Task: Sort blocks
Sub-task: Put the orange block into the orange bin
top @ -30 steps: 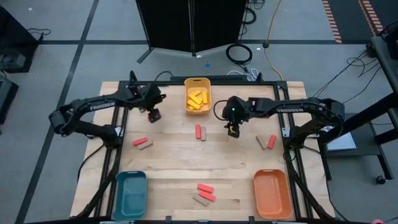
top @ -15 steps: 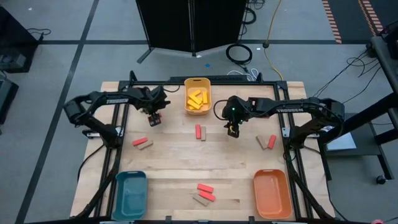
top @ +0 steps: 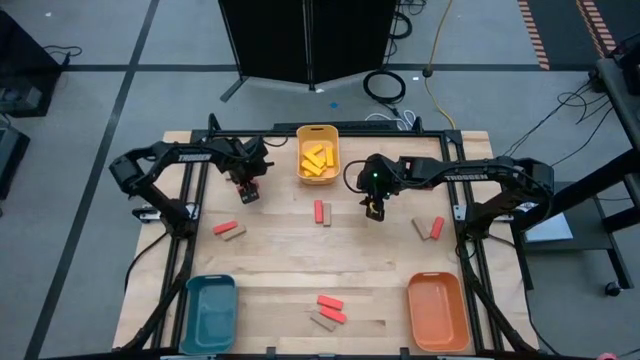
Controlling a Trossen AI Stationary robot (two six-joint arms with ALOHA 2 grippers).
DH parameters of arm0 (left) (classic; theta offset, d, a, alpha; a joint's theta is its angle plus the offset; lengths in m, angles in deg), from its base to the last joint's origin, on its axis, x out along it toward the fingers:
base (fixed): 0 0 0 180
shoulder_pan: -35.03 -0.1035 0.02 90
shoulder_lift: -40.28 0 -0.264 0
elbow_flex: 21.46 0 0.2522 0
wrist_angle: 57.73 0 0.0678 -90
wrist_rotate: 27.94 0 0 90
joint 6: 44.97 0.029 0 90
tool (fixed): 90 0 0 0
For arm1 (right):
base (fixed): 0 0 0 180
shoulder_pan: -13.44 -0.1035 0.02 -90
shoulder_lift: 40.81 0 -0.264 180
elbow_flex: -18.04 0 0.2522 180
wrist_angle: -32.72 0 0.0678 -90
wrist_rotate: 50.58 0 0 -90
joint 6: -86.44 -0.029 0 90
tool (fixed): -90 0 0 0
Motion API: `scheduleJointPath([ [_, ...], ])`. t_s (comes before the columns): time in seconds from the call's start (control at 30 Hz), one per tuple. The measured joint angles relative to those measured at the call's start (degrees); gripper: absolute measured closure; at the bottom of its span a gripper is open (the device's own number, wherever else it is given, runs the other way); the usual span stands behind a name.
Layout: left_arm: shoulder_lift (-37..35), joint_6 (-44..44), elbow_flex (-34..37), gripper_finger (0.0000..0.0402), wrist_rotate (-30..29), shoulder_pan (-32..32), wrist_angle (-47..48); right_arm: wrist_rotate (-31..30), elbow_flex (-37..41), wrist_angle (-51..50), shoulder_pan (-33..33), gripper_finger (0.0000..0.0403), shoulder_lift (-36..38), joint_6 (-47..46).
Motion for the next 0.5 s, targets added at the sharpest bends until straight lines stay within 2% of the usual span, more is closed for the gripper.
scheduleJointPath([
  [0.2, -0.14, -0.07, 0.1, 0.0278, 0.32, 0.1, 0.08, 0.0, 0.0, 0.02, 0.0, 0.0229, 0.0, 0.0],
  [0.3, -0.31, -0.06, 0.1, 0.0314, 0.58, 0.09, 0.17, 0.0, 0.0, 0.26, 0.0, 0.0229, 0.0, 0.0],
  [0.5, -1.96, -0.17, 0.38, 0.0318, 0.59, 0.09, 0.25, 0.0, 0.0, 0.46, 0.0, 0.0229, 0.02, 0.0],
])
